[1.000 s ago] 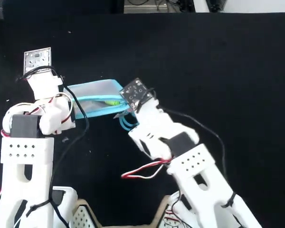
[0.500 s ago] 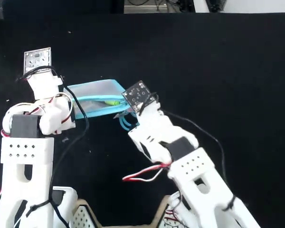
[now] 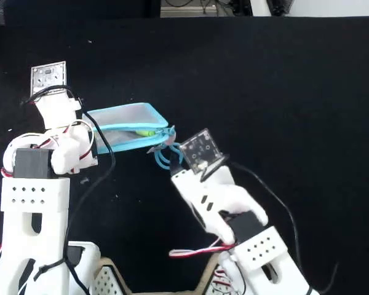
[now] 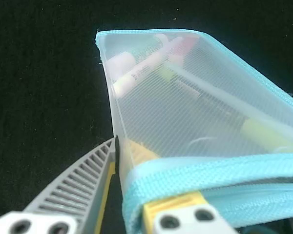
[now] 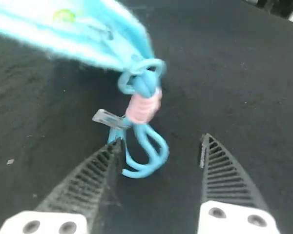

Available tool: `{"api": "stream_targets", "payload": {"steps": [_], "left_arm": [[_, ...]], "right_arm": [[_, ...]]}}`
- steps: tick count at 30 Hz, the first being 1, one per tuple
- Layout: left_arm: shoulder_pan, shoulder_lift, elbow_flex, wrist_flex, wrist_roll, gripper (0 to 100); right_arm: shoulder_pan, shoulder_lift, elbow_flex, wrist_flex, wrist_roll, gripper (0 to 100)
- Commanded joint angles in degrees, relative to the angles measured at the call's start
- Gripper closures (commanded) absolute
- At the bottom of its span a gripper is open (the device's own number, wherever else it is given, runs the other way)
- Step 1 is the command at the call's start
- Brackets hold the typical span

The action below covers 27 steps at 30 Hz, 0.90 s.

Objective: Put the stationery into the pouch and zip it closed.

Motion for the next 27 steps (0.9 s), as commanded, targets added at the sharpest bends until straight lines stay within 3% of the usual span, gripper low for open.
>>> {"api": "stream_targets", "payload": {"steps": [1, 7, 13, 18, 27], "left_arm": [[0.0, -0.3, -0.2, -0.3, -0.4, 96], [0.0, -0.3, -0.2, 0.0, -0.4, 96], [0.0, -0.3, -0.2, 0.0, -0.4, 96], [0.0, -0.3, -0.3, 0.0, -0.4, 96], [0.0, -0.3, -0.4, 0.0, -0.4, 96]], "right_arm": [[-3.9, -1.5, 2.0, -5.4, -0.5, 76.2], [-3.4, -1.5, 10.2, -23.6, -0.4, 76.2], [1.4, -1.7, 10.2, -24.4, -1.1, 76.3], [2.9, -1.2, 8.1, -24.4, -10.8, 76.3], [-2.5, -1.2, 7.9, -24.5, -7.2, 76.2]]}}
